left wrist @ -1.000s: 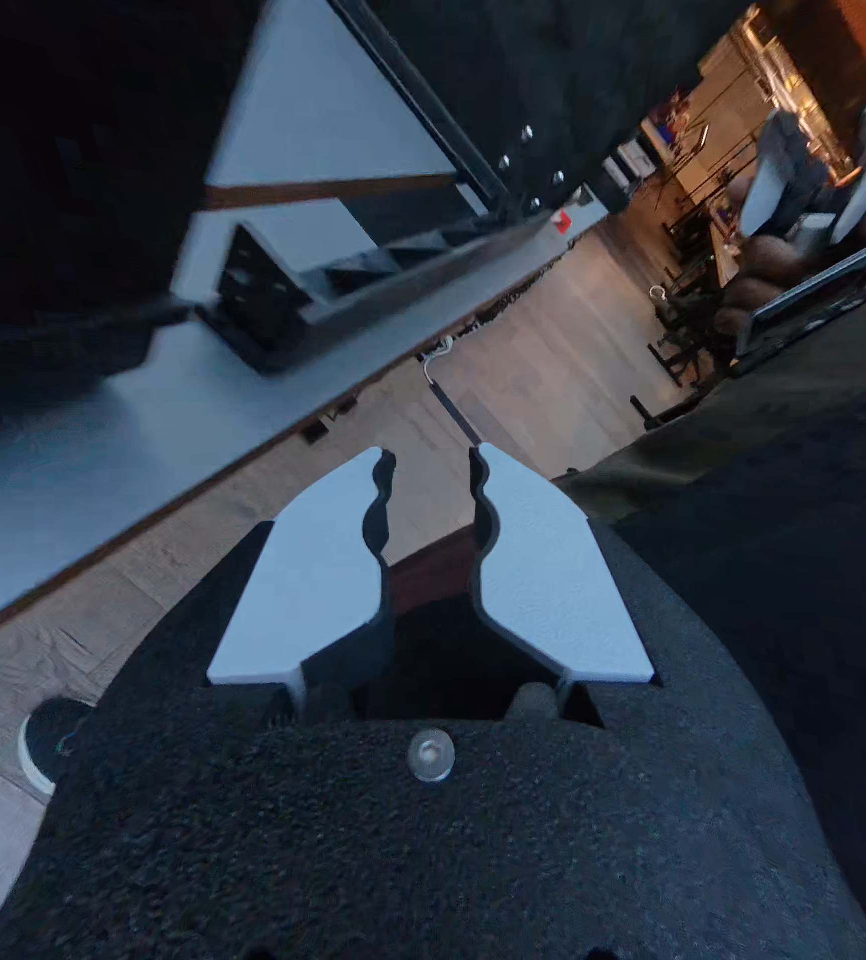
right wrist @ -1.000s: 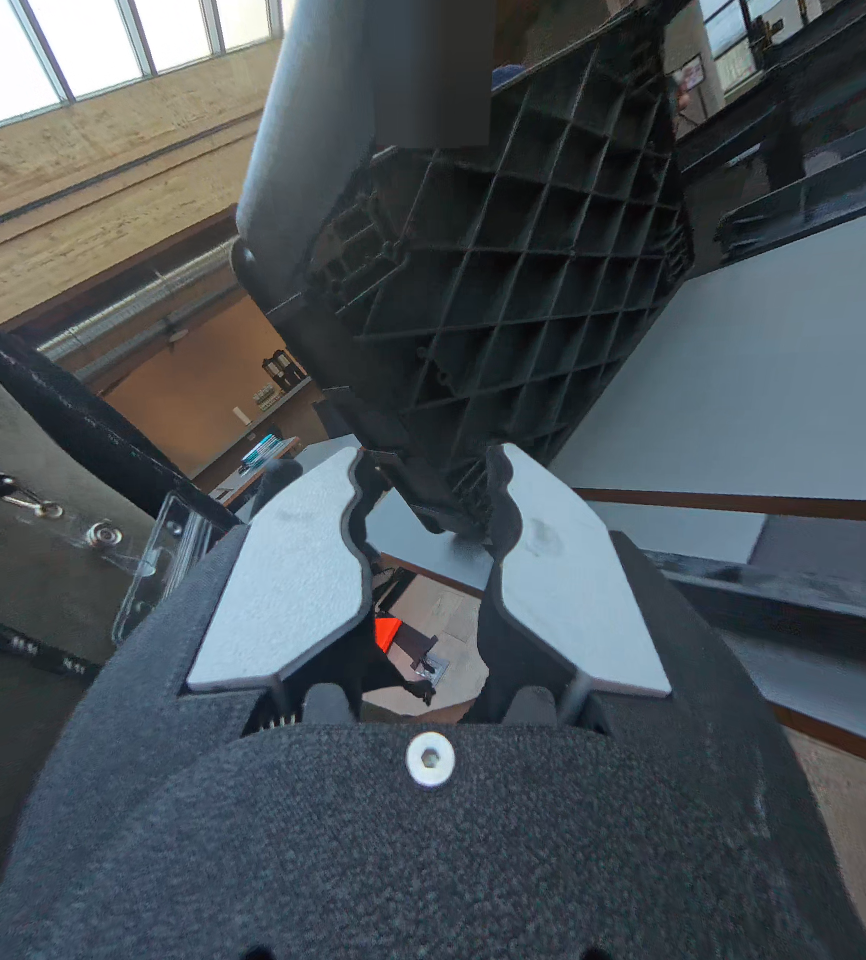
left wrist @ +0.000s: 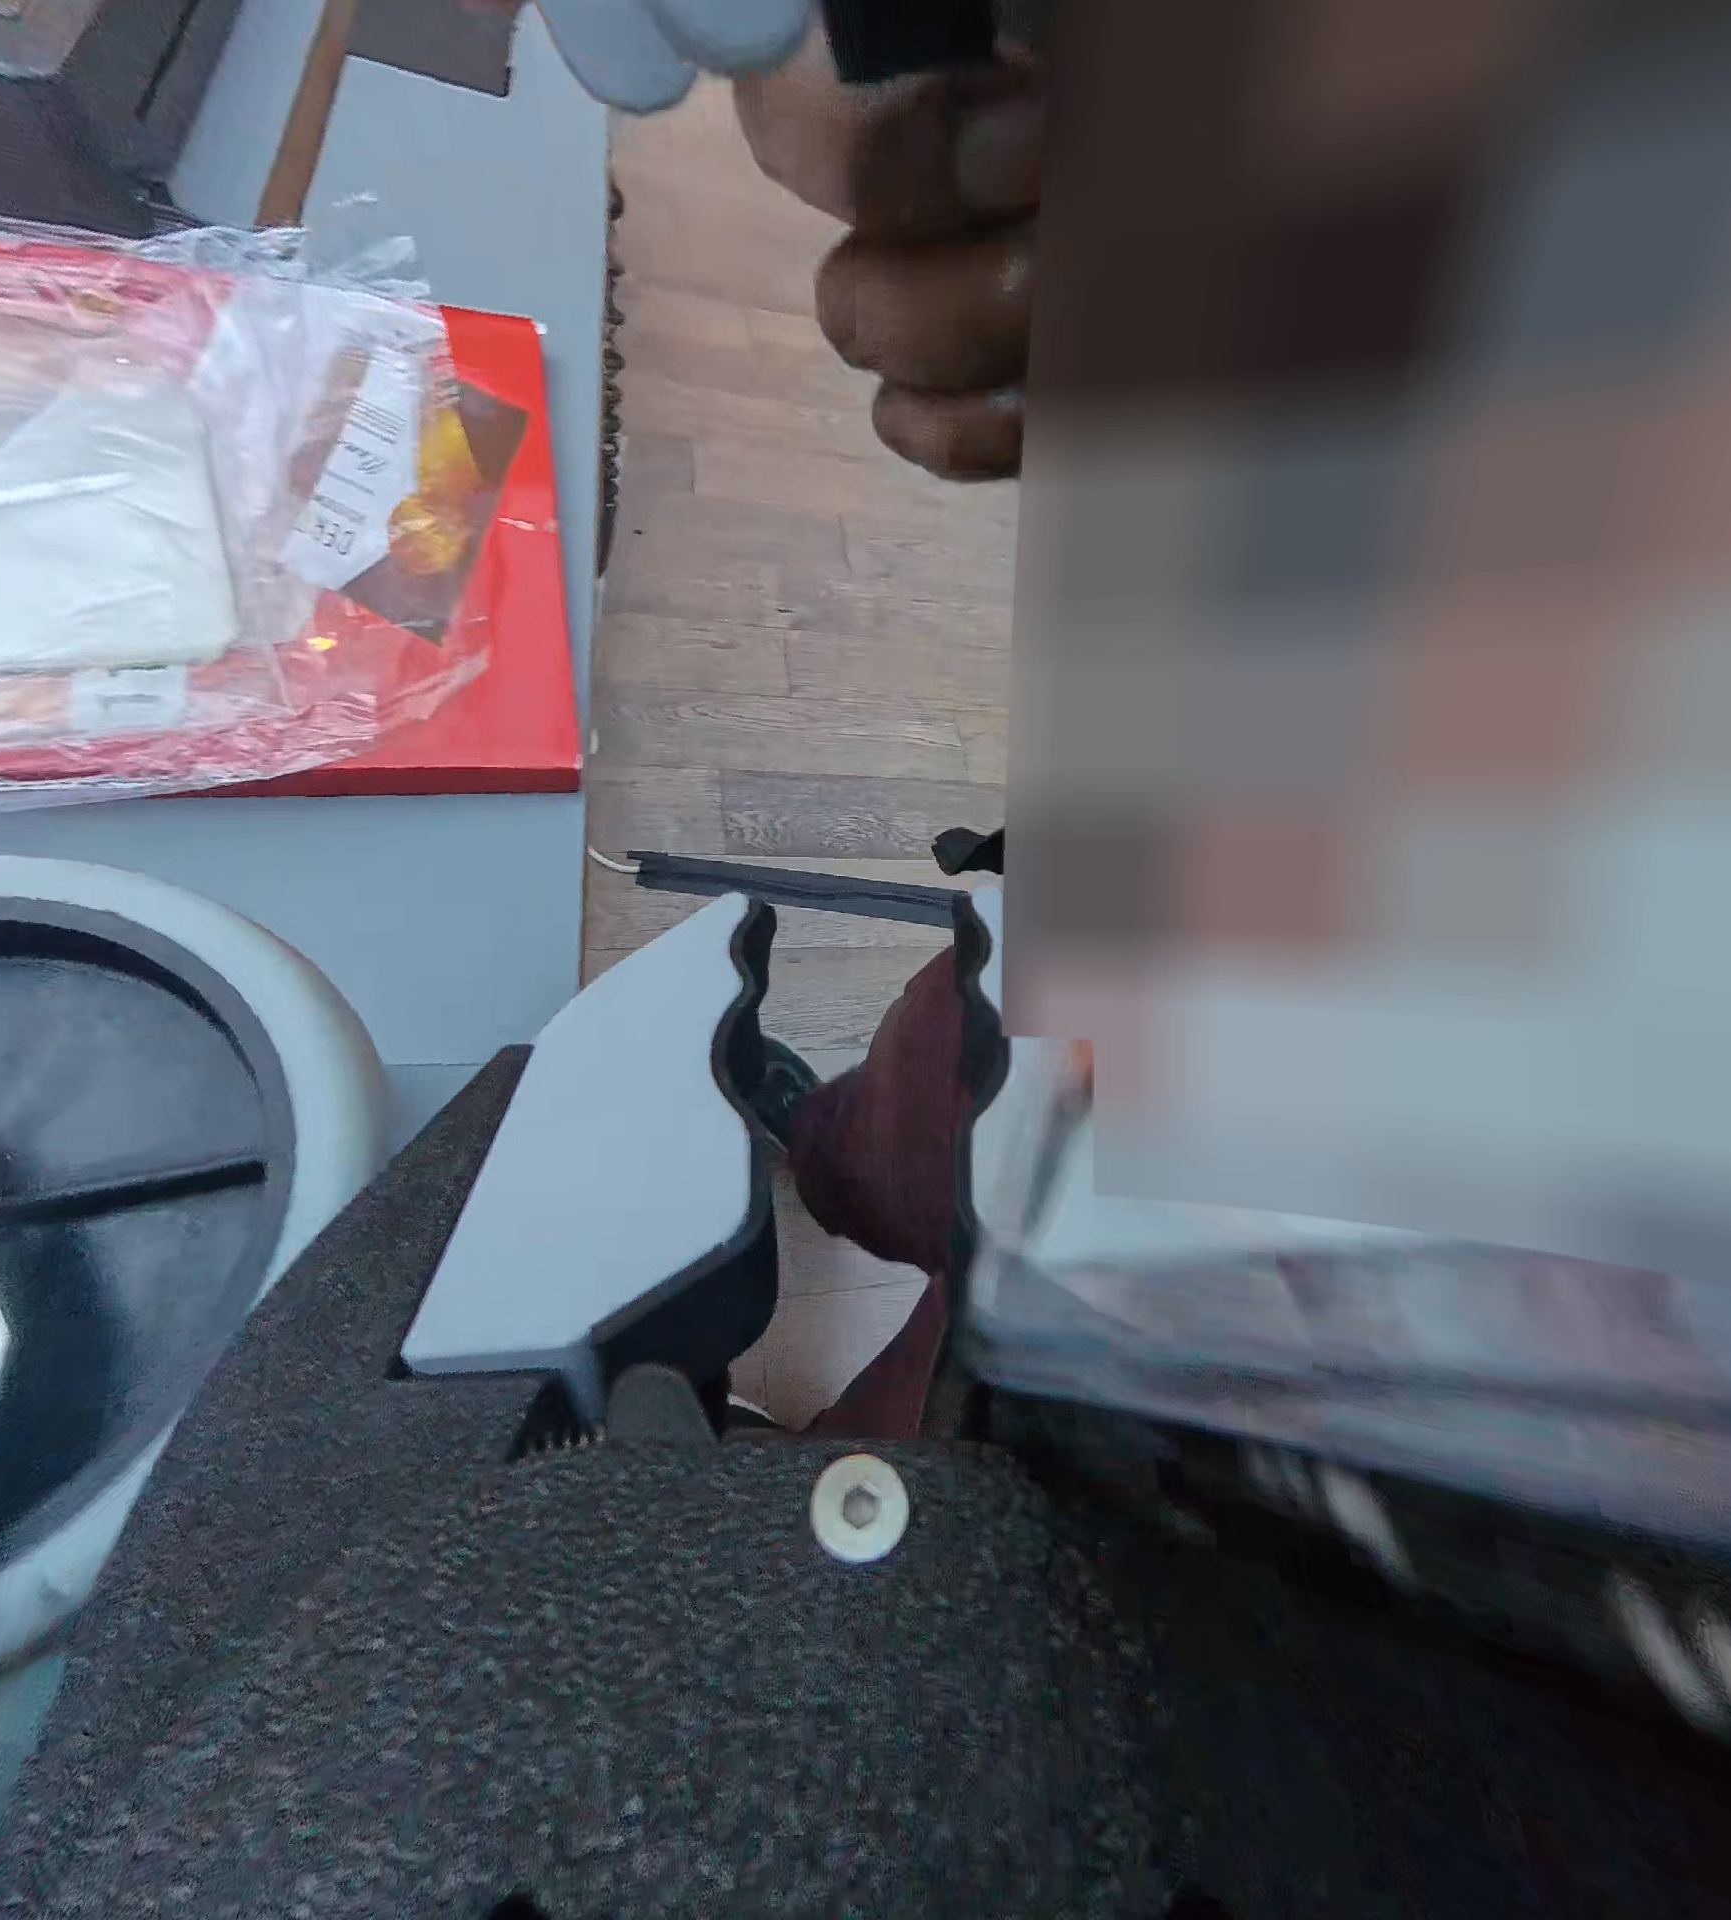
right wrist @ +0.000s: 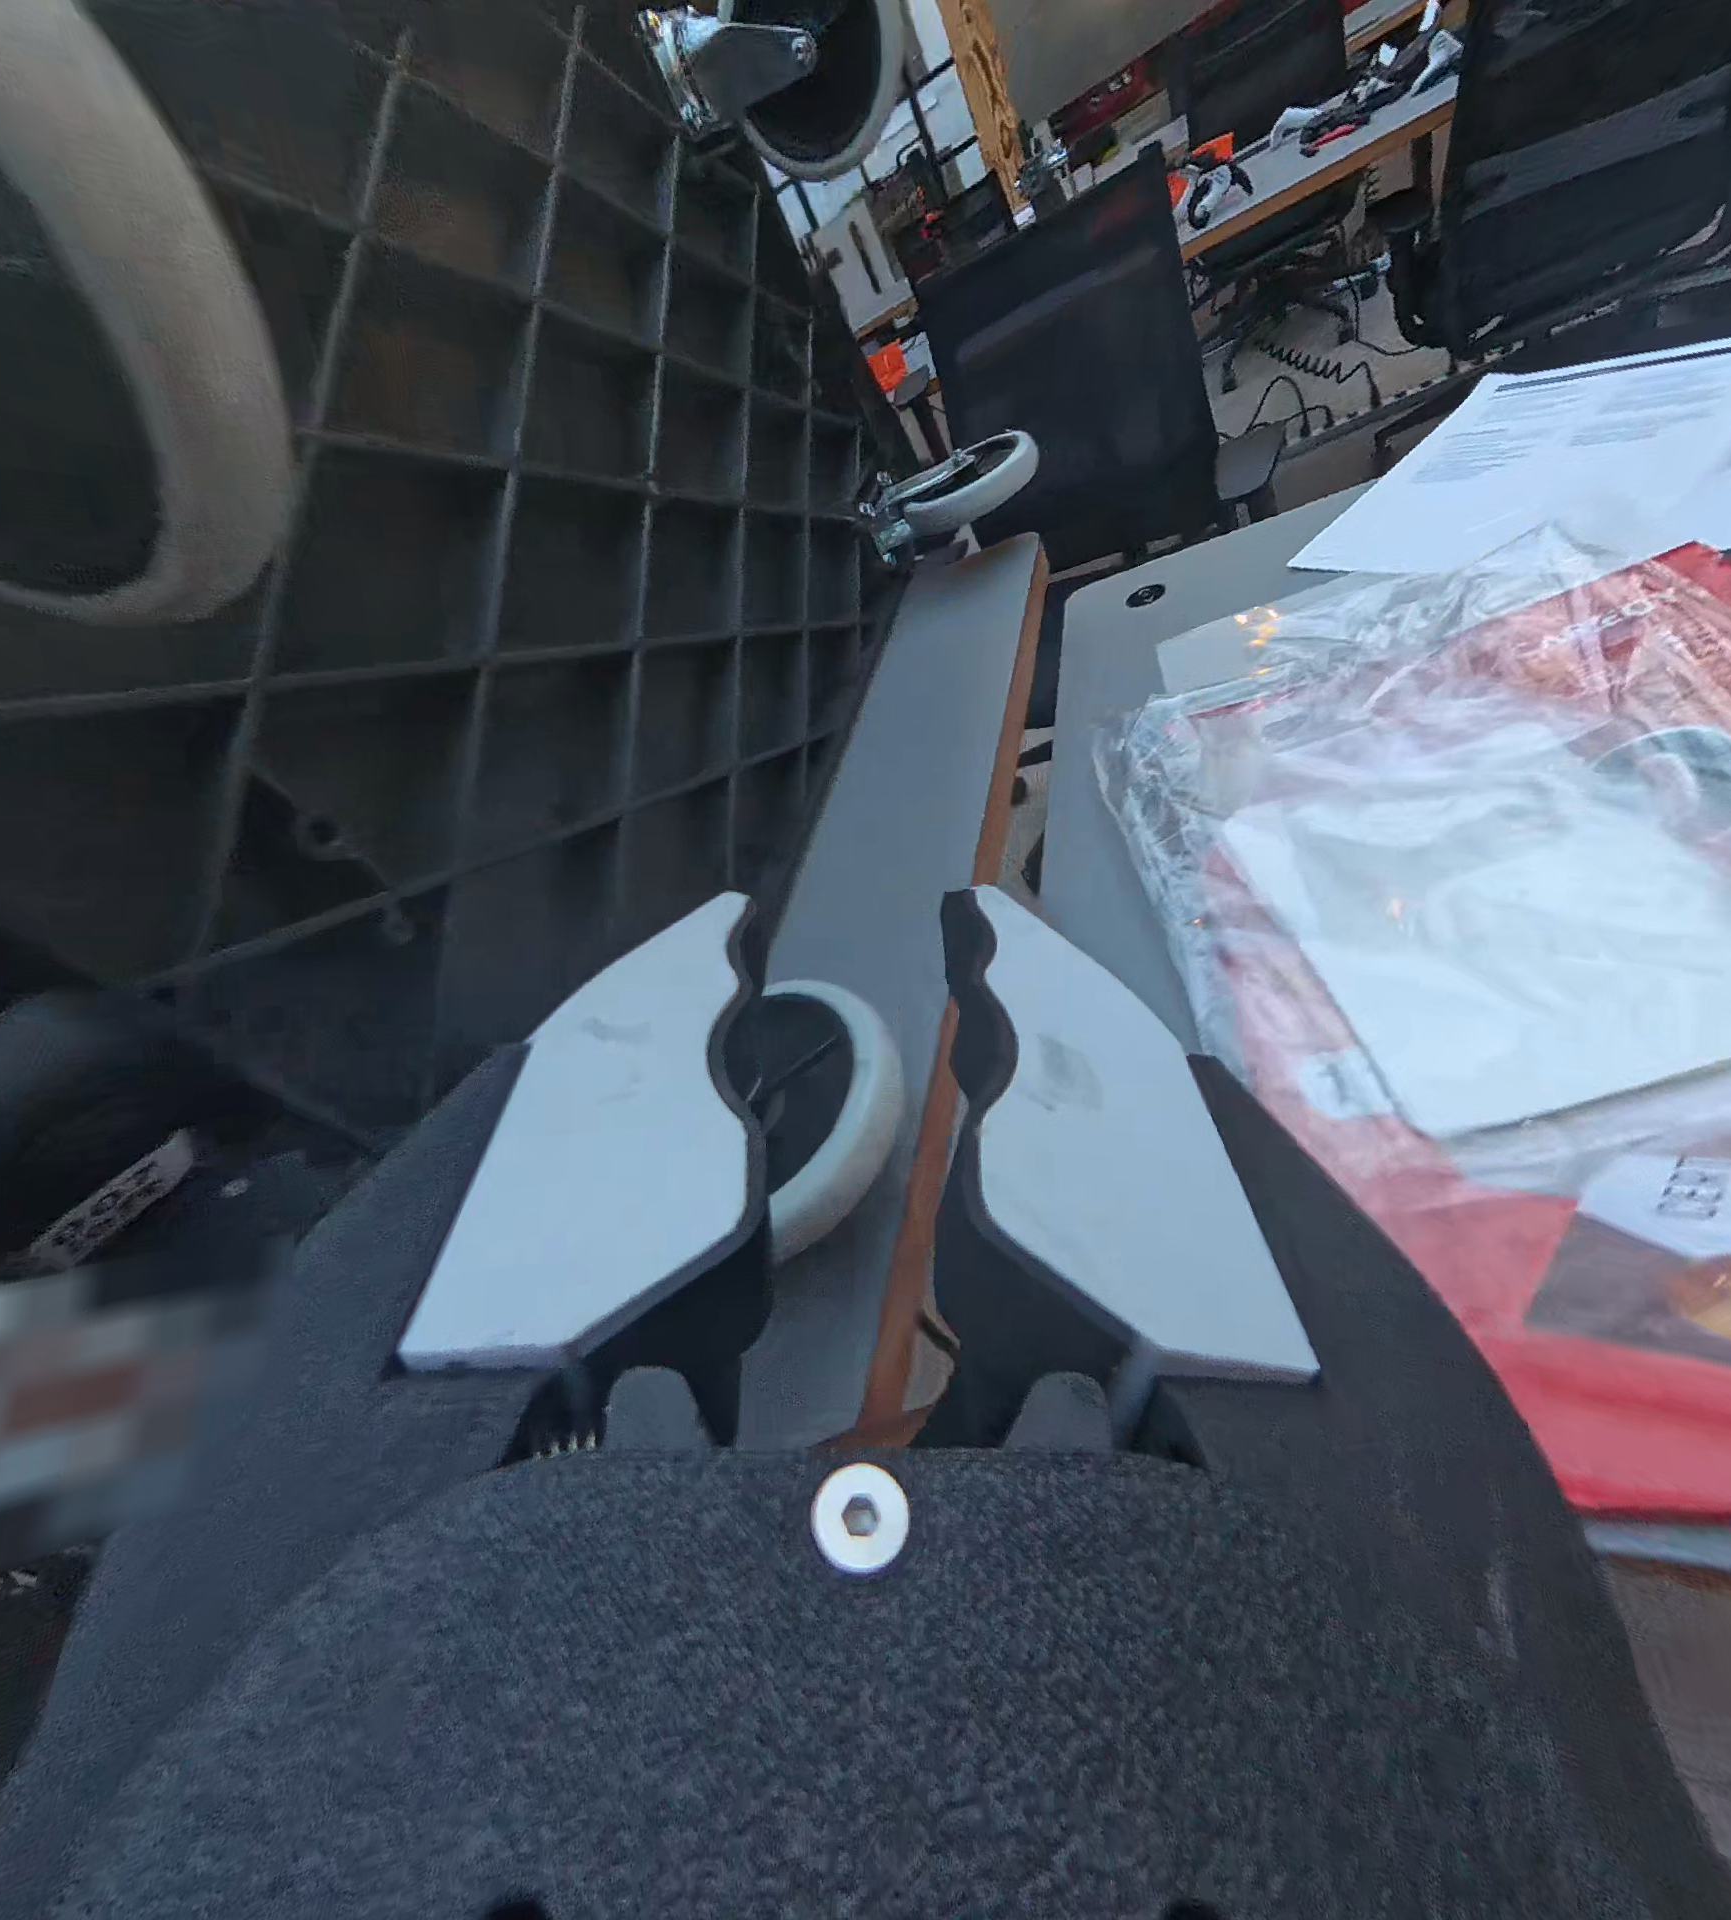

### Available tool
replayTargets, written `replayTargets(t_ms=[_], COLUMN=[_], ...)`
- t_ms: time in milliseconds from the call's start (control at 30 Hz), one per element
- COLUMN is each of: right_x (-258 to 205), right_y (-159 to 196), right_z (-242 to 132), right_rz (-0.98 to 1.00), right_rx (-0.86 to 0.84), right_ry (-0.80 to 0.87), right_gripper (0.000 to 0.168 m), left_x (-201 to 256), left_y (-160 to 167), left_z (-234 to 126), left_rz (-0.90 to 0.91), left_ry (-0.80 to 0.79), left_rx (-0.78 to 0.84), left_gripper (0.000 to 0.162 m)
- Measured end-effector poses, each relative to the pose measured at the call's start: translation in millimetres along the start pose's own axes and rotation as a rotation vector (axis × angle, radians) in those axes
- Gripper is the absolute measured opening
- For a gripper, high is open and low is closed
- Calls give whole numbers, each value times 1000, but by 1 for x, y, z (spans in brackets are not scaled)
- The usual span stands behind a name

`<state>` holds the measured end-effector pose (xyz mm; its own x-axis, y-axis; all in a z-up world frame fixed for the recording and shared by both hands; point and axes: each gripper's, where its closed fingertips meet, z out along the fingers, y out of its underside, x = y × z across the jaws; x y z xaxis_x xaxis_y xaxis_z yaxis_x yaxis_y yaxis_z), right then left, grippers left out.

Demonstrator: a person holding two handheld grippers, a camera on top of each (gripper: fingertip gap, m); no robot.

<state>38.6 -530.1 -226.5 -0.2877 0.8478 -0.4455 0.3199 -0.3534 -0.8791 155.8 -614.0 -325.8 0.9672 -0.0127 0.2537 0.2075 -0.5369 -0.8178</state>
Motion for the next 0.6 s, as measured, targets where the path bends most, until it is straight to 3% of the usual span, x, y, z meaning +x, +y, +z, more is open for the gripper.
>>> replayTargets(t_ms=[33,300,600], right_x=[18,160,281], right_y=[-6,-49,-78], right_z=[12,101,137], right_rz=[-23,-145,-203], right_rx=[-13,-126,-187], right_ry=[-10,-225,-256], right_gripper=[35,32,33], left_x=[-11,-110,-159], left_y=[-3,-41,-73], left_z=[8,85,130], left_rz=[-23,-411,-694], left_ry=[-39,-479,-671], left_rx=[-3,21,-39], left_gripper=[34,33,32])
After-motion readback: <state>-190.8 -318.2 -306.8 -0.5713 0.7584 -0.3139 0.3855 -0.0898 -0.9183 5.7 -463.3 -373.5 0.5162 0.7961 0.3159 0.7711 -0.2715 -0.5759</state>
